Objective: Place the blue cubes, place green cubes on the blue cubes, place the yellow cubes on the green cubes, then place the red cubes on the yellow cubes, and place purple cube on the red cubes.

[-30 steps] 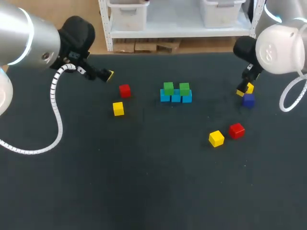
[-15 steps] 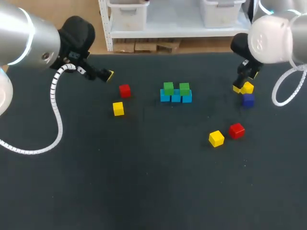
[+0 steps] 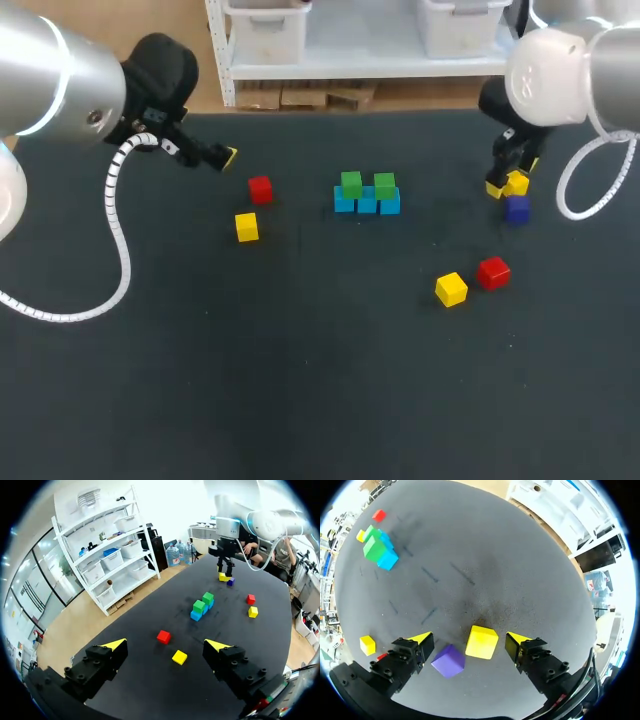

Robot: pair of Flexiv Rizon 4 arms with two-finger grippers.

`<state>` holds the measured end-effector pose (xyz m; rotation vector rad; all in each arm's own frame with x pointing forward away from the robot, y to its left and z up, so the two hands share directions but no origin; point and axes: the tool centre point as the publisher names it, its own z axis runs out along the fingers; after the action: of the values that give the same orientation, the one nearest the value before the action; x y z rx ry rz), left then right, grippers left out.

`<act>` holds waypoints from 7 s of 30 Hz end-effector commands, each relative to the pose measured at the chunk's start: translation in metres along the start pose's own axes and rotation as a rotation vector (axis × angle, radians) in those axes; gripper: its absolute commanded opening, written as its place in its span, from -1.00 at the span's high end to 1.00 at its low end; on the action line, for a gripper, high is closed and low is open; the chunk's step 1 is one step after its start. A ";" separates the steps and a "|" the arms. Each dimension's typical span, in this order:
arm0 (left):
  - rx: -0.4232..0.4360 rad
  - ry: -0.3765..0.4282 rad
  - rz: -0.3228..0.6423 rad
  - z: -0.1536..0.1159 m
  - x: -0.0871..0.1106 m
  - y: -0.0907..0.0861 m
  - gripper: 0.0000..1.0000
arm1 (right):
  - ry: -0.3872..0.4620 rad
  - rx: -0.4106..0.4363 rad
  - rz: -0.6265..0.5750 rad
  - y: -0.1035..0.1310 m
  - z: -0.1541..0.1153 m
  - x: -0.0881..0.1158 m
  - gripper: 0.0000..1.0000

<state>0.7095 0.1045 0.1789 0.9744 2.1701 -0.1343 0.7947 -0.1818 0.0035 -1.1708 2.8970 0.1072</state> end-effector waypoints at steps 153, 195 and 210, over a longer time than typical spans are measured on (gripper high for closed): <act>0.002 -0.001 0.001 0.001 0.000 0.001 -1.00 | 0.087 -0.107 -0.831 0.156 -0.029 -0.152 0.91; 0.002 -0.001 0.001 0.001 0.000 0.001 -1.00 | -0.147 0.015 -0.741 0.156 -0.095 -0.071 -1.00; 0.002 -0.001 0.001 0.001 0.000 0.001 -1.00 | -0.160 0.029 -0.813 0.184 -0.087 -0.022 -1.00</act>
<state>0.7095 0.1045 0.1789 0.9744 2.1701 -0.1343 0.7060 -0.0348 0.1026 -2.2663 2.1848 0.4539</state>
